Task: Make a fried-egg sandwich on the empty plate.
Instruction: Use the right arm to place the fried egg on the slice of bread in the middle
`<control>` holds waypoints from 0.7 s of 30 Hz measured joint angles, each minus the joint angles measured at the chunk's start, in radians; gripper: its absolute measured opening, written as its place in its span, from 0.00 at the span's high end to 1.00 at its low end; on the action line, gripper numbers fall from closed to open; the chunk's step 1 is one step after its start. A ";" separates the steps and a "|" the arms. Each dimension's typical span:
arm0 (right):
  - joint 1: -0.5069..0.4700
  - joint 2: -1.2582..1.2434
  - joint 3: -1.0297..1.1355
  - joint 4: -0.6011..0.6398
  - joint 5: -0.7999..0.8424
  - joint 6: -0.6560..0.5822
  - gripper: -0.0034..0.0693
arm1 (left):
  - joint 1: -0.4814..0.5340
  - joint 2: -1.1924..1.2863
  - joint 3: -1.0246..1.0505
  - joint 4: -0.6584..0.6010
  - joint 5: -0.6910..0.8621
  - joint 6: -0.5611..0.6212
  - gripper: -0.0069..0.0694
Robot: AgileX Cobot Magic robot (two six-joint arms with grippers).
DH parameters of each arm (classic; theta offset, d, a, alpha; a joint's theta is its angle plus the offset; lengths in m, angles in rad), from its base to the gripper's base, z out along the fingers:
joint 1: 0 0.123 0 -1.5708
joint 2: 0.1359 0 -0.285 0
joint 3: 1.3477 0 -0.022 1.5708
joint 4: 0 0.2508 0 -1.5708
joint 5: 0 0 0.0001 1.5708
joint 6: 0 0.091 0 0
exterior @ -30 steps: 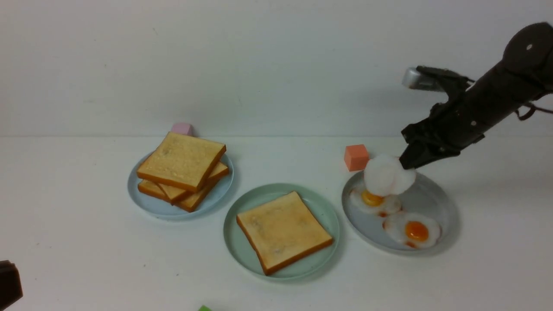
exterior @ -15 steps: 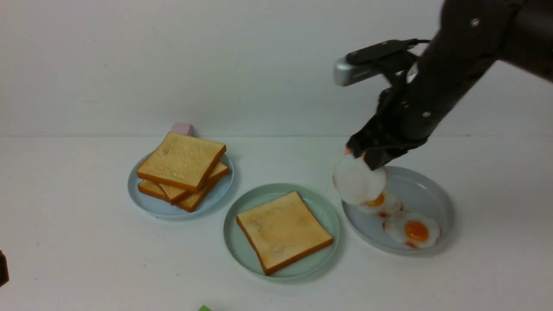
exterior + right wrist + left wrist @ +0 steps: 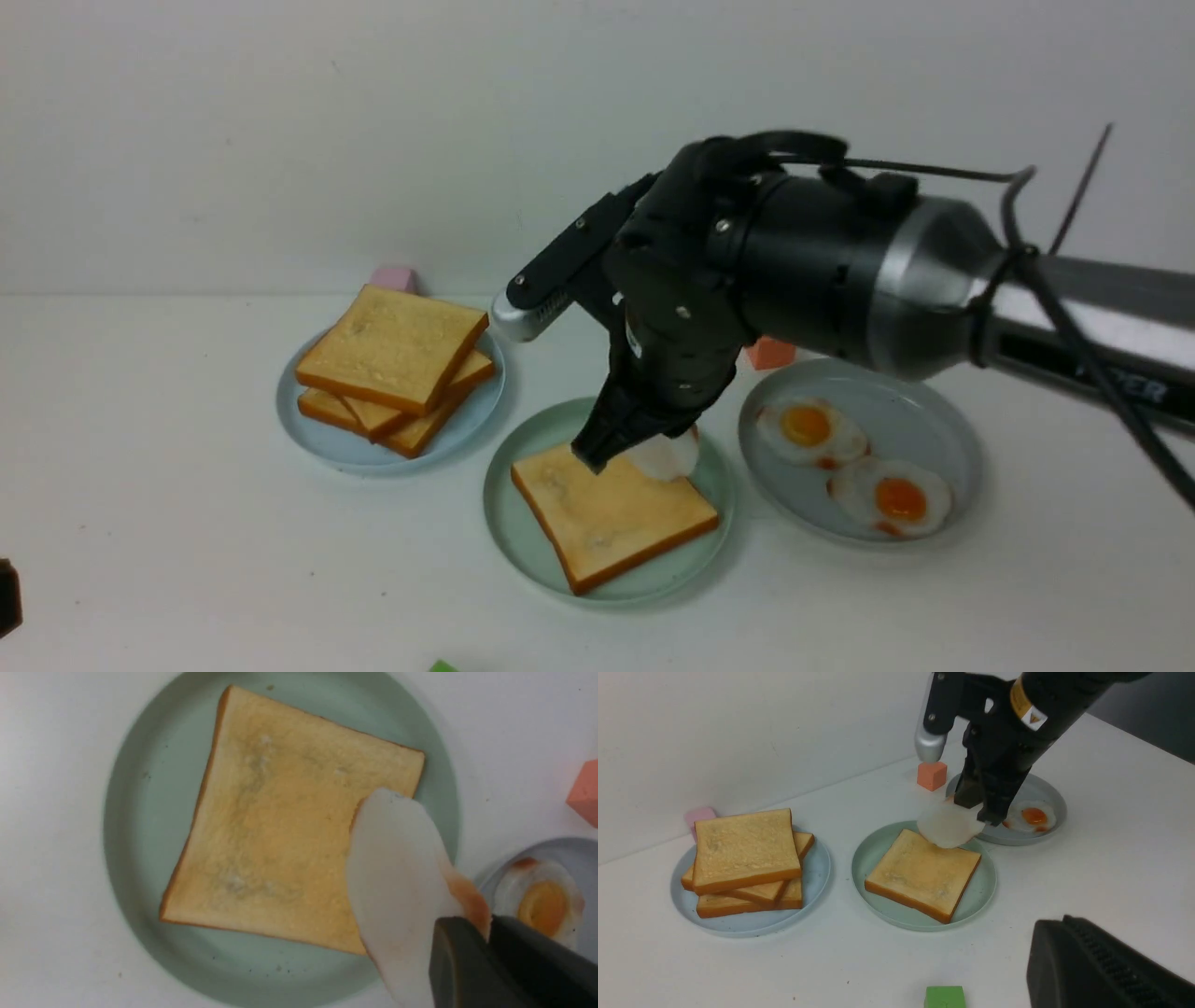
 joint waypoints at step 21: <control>0.000 0.075 0.000 -0.139 -0.060 0.067 0.83 | 0.000 0.000 0.000 -0.020 0.001 0.000 0.89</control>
